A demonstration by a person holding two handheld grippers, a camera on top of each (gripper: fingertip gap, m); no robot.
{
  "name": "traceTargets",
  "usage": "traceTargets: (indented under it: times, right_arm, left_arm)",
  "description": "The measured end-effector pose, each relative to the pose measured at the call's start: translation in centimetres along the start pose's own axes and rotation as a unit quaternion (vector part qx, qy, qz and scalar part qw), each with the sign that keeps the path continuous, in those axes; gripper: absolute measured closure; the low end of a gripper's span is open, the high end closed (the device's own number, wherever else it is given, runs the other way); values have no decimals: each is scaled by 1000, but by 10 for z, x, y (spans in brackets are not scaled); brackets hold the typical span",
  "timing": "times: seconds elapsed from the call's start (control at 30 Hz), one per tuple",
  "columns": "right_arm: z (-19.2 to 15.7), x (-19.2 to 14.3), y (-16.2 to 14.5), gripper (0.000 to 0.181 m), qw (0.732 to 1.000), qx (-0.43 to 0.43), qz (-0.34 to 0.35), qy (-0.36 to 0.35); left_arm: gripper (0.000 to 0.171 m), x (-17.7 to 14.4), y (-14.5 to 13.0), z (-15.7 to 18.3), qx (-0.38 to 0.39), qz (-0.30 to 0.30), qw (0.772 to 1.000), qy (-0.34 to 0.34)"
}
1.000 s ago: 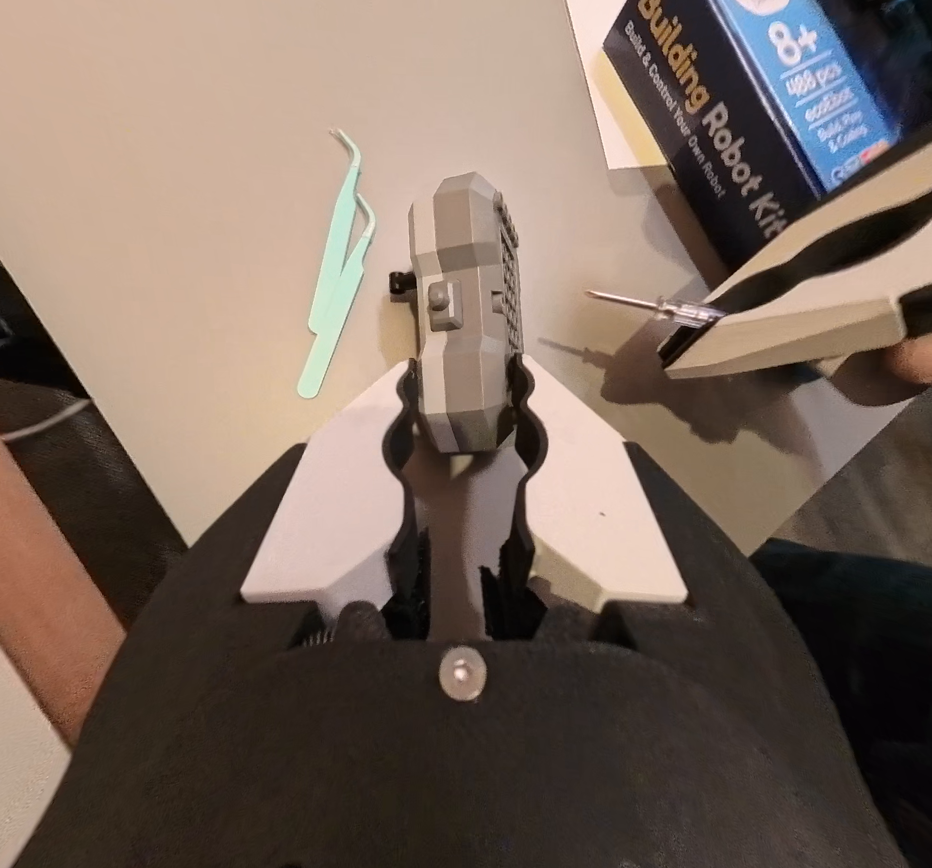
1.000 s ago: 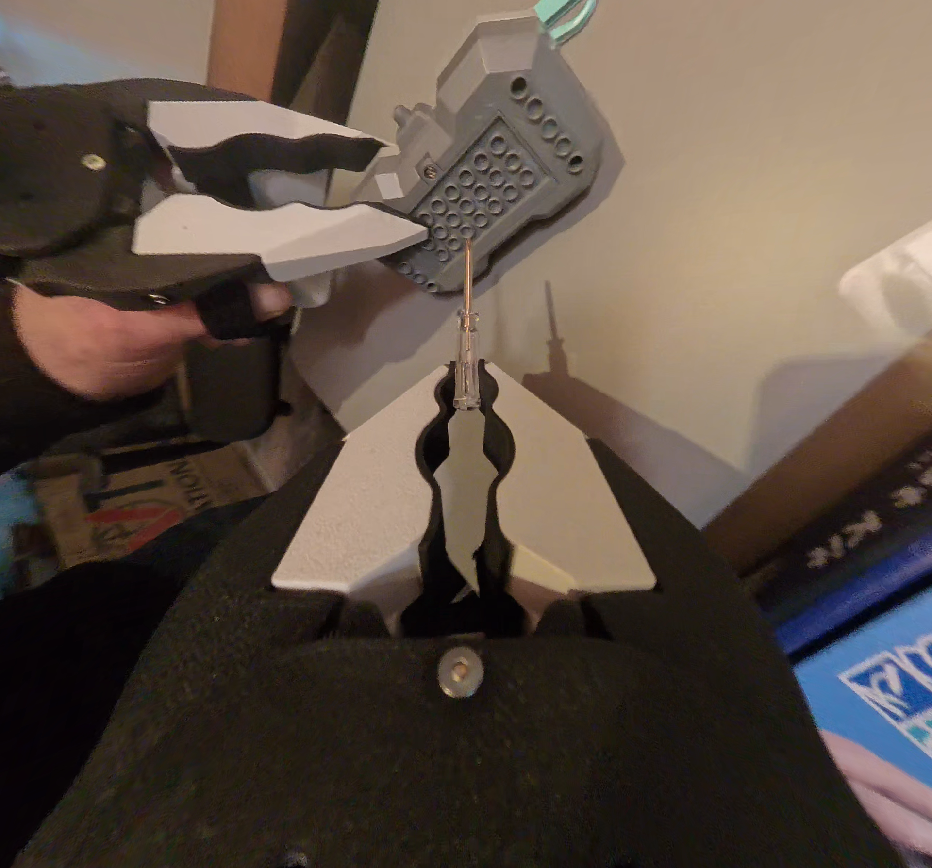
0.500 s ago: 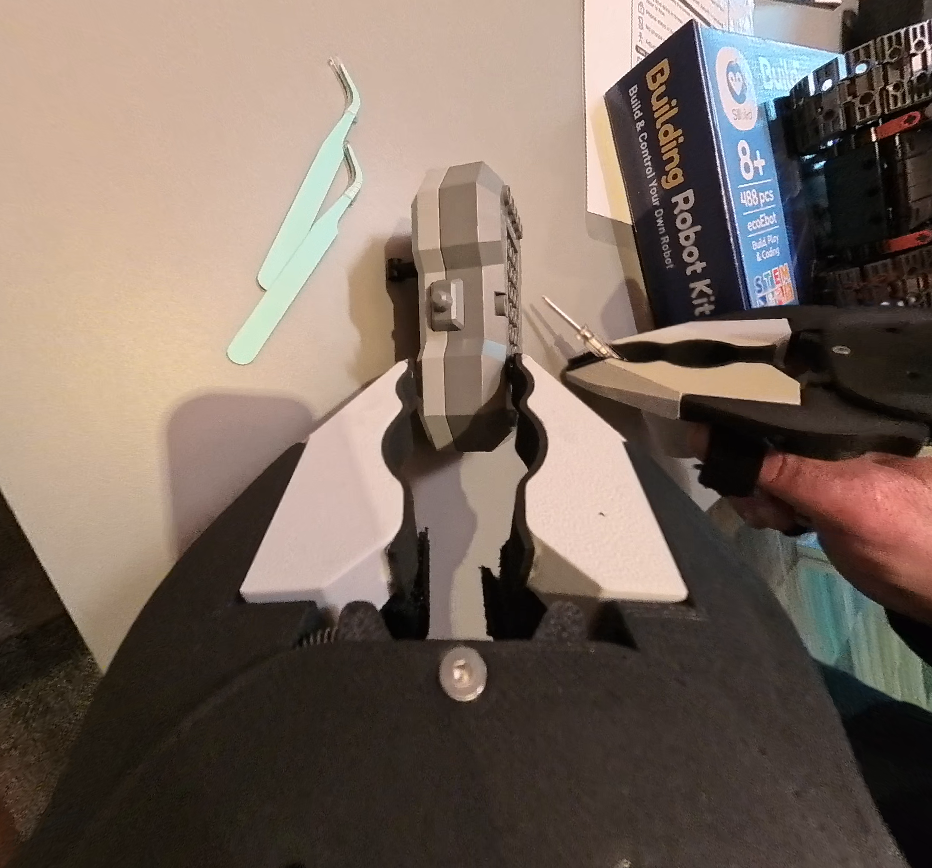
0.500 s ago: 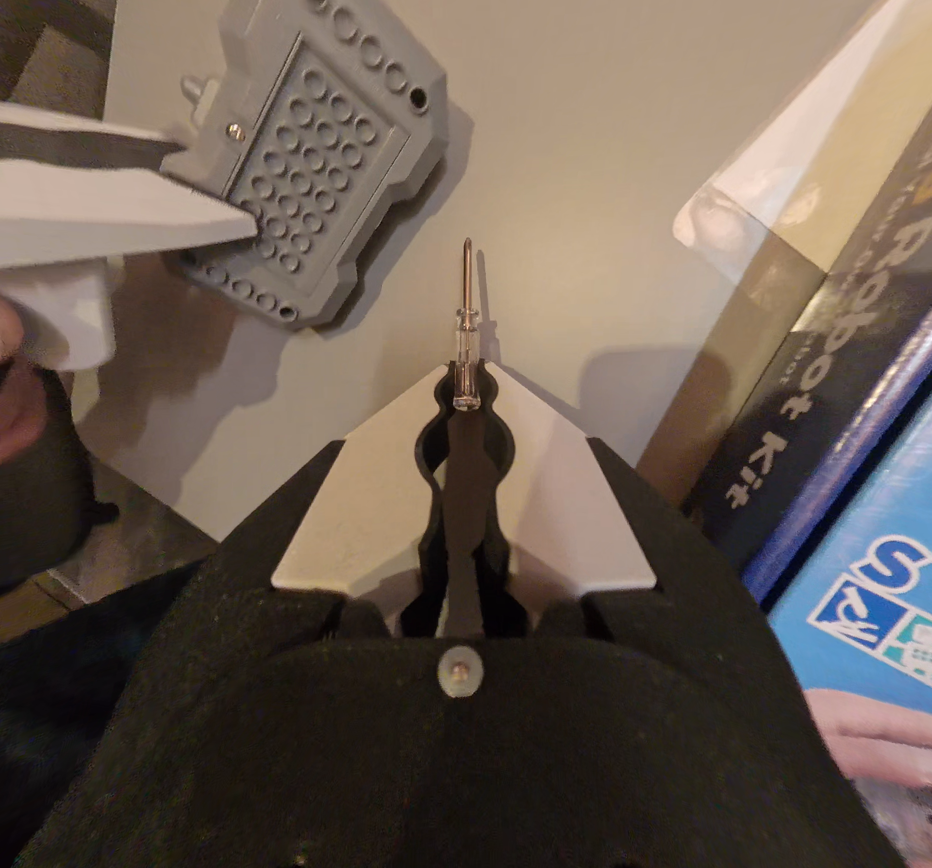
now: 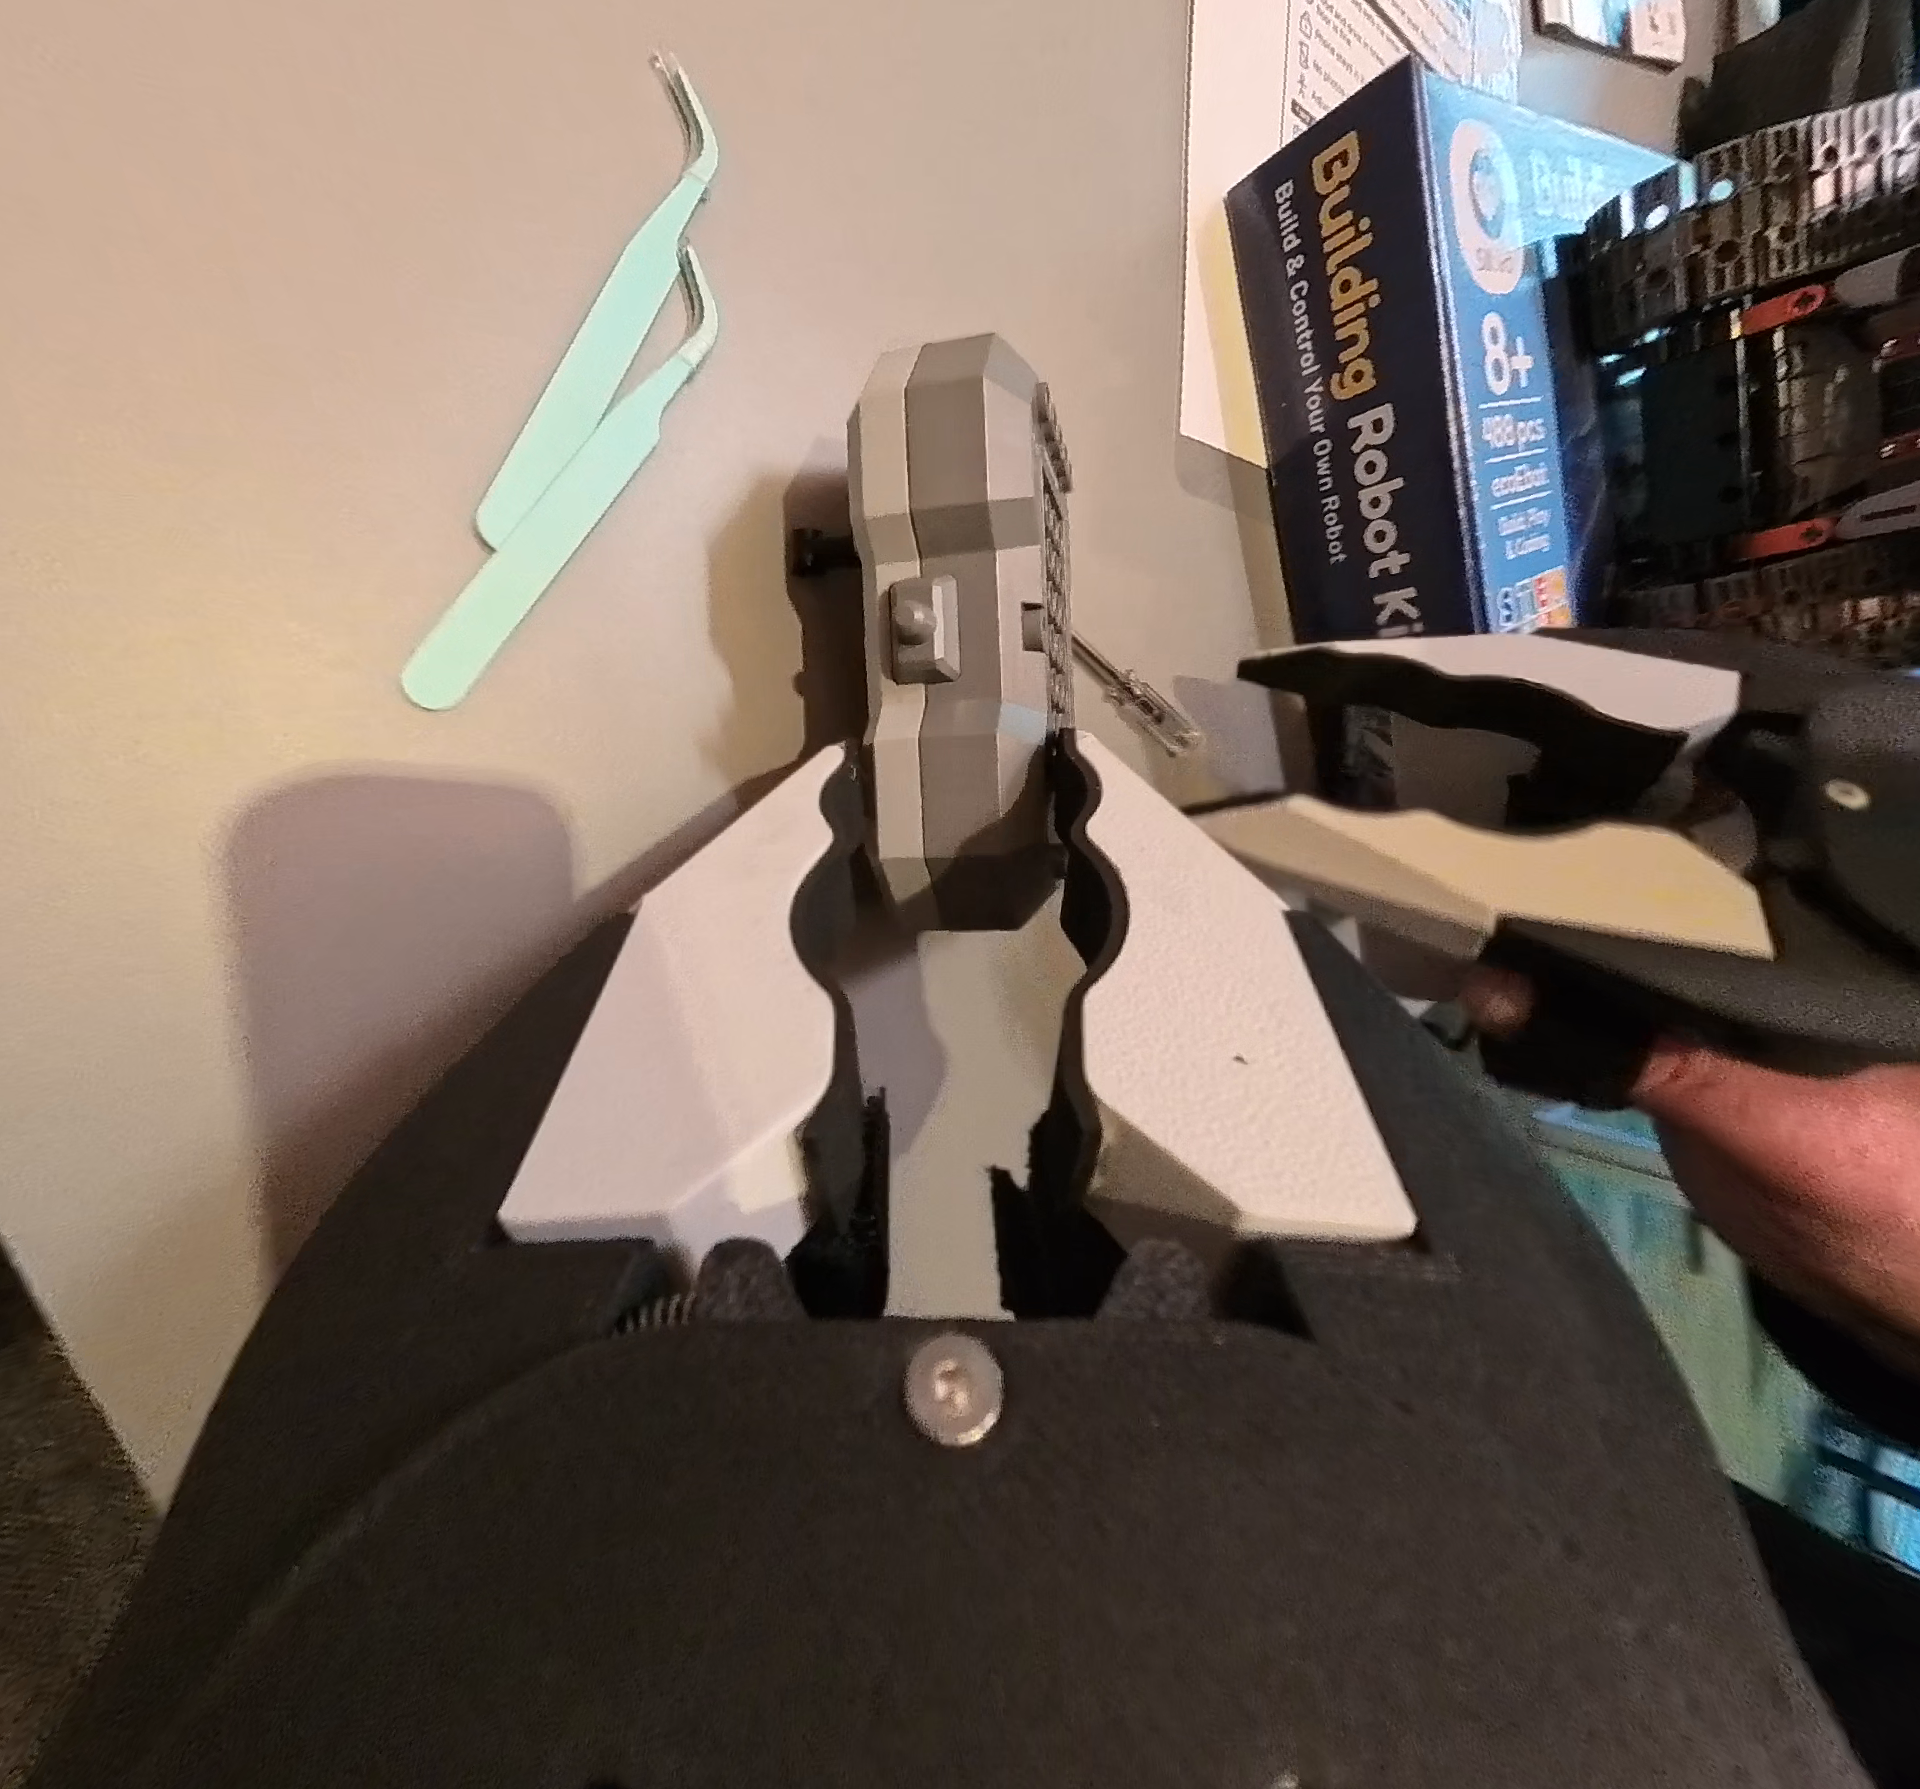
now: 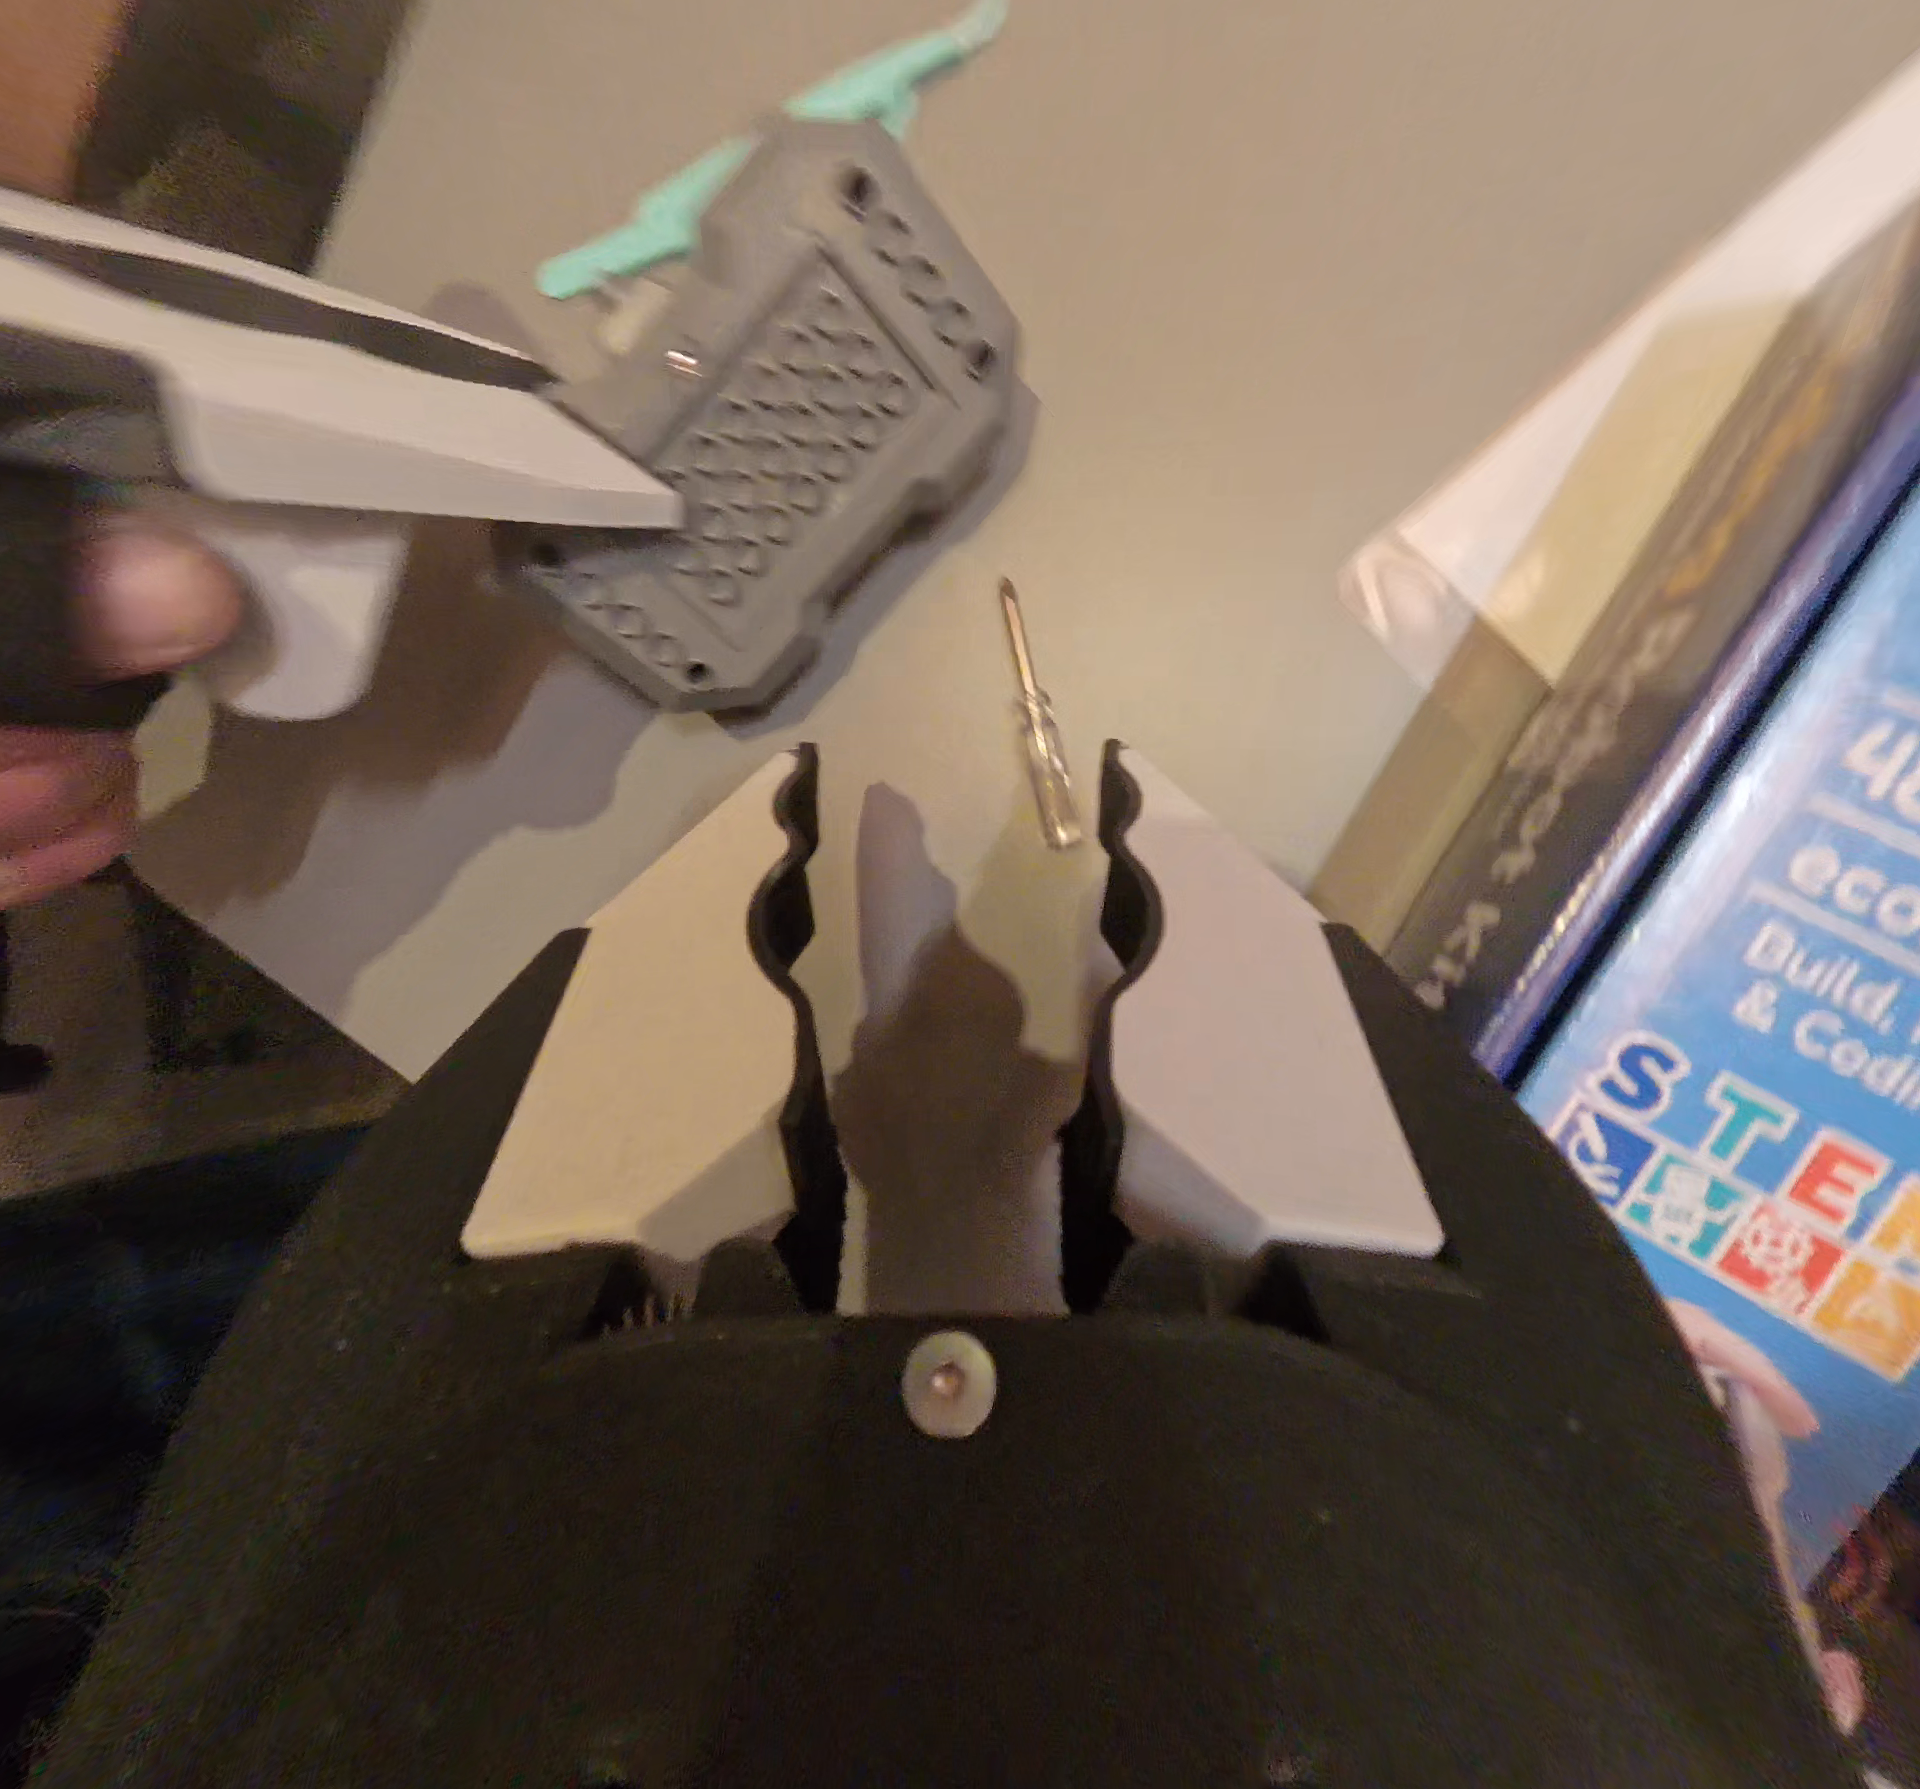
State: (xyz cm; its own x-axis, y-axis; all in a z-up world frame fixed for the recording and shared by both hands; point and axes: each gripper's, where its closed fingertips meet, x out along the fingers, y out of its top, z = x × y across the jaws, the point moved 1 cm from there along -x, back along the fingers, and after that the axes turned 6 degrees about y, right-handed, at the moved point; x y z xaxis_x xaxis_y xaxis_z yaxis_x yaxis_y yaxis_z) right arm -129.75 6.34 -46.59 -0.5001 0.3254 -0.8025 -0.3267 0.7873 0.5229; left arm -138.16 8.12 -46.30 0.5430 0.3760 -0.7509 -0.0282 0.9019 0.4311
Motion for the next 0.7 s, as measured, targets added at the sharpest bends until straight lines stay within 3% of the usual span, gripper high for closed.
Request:
traceTargets:
  times: [0.1,0.27,0.37,0.47,0.53,0.7]
  right_arm:
    - [-21,-7,12,114,989,-144,23,-10]
    - [-36,2,11,94,939,-336,17,-68]
    - [-34,0,15,92,919,-380,26,-106]
    - [-30,-8,22,107,905,-402,43,-128]
    - [-32,-16,27,107,893,-424,62,-138]
    - [-30,-18,23,114,881,-451,56,-129]
  left_arm:
    - [139,-2,0,7,-51,-11,998,-30]
    - [139,-12,6,28,-171,-35,979,-109]
    - [139,-17,8,41,-205,-55,968,-136]
    - [140,-22,8,44,-225,-73,962,-139]
    - [140,-23,3,51,-241,-98,953,-152]
    - [140,-22,-3,71,-261,-122,943,-167]
